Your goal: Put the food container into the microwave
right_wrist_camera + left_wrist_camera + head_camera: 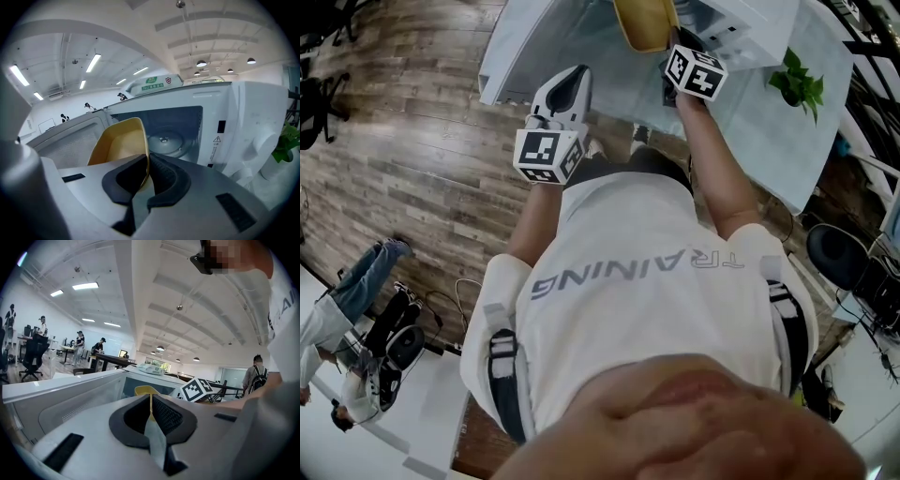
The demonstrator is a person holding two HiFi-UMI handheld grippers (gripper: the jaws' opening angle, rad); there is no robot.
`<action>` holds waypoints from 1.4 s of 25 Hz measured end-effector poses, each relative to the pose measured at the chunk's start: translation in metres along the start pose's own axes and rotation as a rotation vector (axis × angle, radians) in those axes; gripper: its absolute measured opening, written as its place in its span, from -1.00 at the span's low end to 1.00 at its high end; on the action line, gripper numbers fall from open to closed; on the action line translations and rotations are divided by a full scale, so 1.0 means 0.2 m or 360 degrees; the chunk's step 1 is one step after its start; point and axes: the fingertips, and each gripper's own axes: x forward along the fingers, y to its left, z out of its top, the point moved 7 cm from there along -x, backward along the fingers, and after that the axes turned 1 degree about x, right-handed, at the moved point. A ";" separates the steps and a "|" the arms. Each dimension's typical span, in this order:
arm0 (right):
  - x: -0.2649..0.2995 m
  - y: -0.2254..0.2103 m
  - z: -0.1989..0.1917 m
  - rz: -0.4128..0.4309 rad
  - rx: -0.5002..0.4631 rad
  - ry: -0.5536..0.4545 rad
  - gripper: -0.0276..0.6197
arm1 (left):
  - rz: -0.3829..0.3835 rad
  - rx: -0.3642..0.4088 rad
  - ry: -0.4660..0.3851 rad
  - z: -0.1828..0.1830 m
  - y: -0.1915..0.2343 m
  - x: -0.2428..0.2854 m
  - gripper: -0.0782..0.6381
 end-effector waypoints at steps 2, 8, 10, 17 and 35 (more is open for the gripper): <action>0.07 -0.01 0.00 -0.0001 0.0013 0.0020 -0.81 | 0.0012 0.0002 0.0008 0.00 0.01 0.02 -0.66; 0.20 -0.06 0.03 -0.0021 0.0030 0.0040 -0.81 | 0.0061 0.0012 0.0037 -0.02 0.03 0.05 -0.66; 0.26 -0.07 0.04 -0.0029 0.0045 0.0033 -0.81 | 0.0071 0.0014 0.0042 -0.02 0.04 0.06 -0.66; 0.42 -0.09 0.09 -0.0161 0.0108 -0.0006 -0.81 | 0.0115 0.0089 0.0078 -0.03 0.06 0.05 -0.66; 0.65 -0.24 0.18 -0.0432 0.0301 -0.0146 -0.81 | 0.0202 0.0183 0.0113 -0.07 0.12 0.10 -0.66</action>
